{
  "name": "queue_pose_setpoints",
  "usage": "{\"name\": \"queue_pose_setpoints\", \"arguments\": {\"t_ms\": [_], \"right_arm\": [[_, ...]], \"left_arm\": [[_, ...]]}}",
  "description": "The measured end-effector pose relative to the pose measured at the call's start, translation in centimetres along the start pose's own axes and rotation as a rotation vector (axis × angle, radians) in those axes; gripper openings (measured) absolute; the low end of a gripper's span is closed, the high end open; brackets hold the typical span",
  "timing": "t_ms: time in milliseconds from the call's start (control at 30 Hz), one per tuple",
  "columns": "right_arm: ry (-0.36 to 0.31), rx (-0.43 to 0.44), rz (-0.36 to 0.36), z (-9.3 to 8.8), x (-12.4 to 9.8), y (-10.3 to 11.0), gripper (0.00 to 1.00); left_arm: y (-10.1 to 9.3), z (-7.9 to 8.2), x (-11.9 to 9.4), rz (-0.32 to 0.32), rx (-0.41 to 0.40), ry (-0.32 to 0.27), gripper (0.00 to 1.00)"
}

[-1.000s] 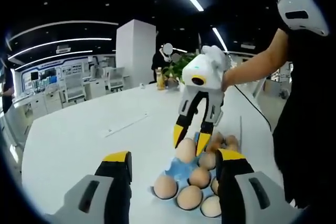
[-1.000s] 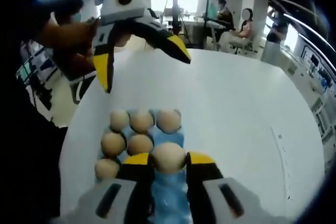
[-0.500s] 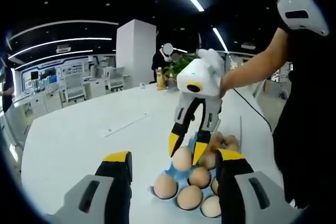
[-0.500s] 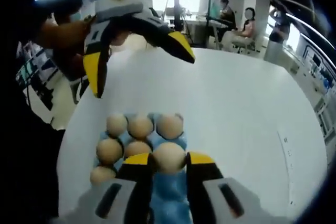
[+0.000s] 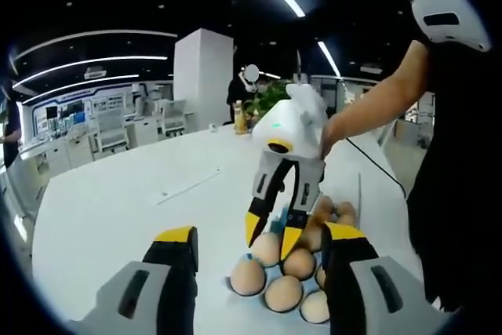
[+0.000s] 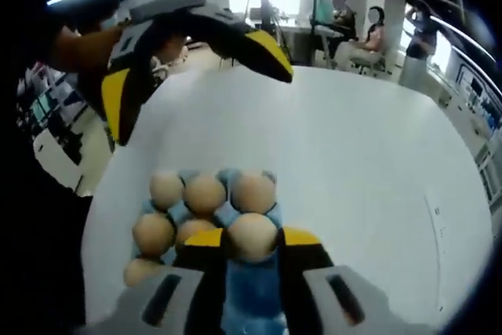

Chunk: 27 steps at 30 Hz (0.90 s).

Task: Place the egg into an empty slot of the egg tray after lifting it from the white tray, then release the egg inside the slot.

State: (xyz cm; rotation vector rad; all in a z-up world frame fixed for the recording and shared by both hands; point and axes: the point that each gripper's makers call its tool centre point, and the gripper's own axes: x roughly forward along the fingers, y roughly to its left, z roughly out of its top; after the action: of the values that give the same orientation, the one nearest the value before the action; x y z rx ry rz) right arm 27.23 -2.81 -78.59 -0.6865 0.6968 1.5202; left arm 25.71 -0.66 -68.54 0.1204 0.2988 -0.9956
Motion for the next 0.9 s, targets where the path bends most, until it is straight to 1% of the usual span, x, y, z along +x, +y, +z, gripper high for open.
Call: {"name": "queue_pose_setpoints", "arguments": {"t_ms": [67,100,133,200,500,667,900], "right_arm": [[0.038,-0.027,-0.003,-0.71,0.19,-0.02,0.25],[0.021,-0.031,-0.003,-0.38,0.38,-0.23,0.25],[0.013,-0.004,0.0,-0.2,0.38,-0.21,0.25],[0.025,-0.007,0.002,-0.23,0.61,-0.33,0.25],[0.023,0.029,0.016,-0.53,0.42,-0.41,0.25],[0.013,0.039,0.025,-0.64,0.35,-0.33,0.26],[-0.018,0.026,0.032,-0.67,0.21,-0.27,0.27]], "left_arm": [[-0.01,0.02,0.01,-0.001,-0.003,-0.003,0.64],[-0.04,-0.04,0.02,-0.002,-0.001,0.0,0.64],[-0.06,-0.09,0.04,-0.003,0.0,0.003,0.64],[-0.08,-0.05,0.07,-0.004,-0.003,-0.001,0.64],[-0.13,0.0,0.16,-0.004,0.007,-0.001,0.63],[-0.29,0.06,0.13,-0.008,0.009,0.0,0.62],[-0.17,0.12,0.11,-0.001,0.015,-0.001,0.62]]}}
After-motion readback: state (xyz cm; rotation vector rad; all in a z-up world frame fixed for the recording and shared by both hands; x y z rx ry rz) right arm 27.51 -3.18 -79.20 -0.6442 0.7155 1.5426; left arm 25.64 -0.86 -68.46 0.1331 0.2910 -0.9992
